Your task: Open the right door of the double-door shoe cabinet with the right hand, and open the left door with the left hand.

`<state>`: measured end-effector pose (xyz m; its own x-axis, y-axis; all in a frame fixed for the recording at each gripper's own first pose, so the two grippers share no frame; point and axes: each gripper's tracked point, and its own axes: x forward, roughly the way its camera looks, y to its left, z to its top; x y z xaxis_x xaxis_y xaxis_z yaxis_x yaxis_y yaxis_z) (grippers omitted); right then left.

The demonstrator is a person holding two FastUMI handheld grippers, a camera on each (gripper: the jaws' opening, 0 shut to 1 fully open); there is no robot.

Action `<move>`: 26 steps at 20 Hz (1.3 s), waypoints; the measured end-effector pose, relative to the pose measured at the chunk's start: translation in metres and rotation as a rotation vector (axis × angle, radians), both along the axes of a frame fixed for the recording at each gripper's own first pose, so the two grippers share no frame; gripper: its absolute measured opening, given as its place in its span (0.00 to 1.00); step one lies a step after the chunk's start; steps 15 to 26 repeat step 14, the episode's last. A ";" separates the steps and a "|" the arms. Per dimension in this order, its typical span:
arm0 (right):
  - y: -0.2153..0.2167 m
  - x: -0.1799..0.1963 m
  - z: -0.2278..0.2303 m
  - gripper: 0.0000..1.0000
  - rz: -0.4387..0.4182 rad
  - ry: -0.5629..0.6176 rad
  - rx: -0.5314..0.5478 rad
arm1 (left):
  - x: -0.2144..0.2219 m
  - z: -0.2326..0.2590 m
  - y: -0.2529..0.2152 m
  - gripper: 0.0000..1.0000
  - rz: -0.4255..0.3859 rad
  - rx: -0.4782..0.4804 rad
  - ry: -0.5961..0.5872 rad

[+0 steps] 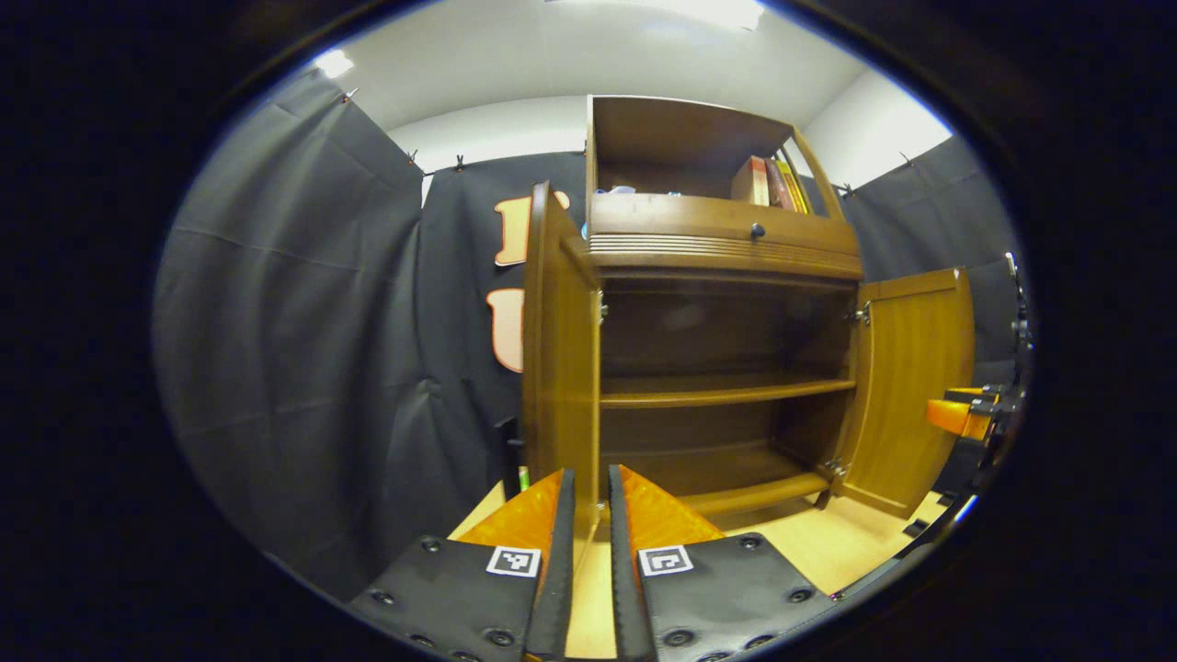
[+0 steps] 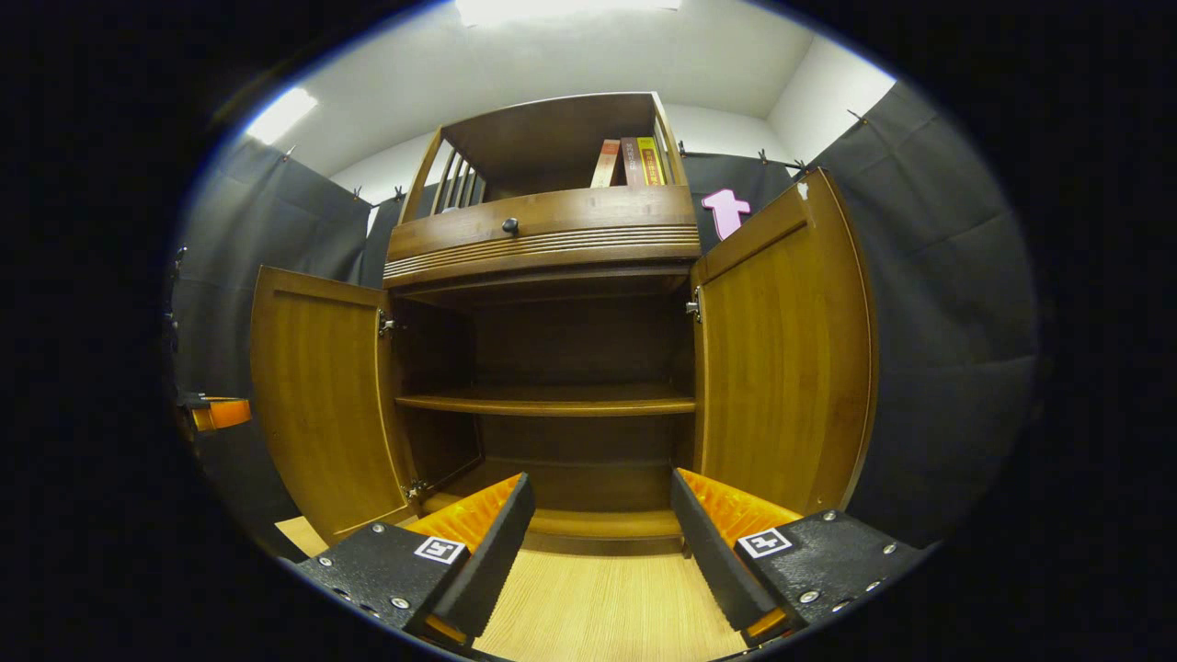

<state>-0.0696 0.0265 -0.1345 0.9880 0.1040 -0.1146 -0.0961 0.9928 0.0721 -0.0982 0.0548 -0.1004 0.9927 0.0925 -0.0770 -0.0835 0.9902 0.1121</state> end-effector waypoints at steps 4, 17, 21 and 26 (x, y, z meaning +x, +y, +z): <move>-0.015 0.006 0.022 0.92 -0.014 -0.016 0.010 | 0.023 0.019 -0.038 0.57 -0.059 -0.006 -0.019; -0.050 0.021 0.053 0.92 -0.052 -0.047 0.012 | 0.084 0.038 -0.083 1.00 -0.085 -0.028 -0.012; -0.050 0.021 0.053 0.92 -0.052 -0.047 0.012 | 0.084 0.038 -0.083 1.00 -0.085 -0.028 -0.012; -0.050 0.021 0.053 0.92 -0.052 -0.047 0.012 | 0.084 0.038 -0.083 1.00 -0.085 -0.028 -0.012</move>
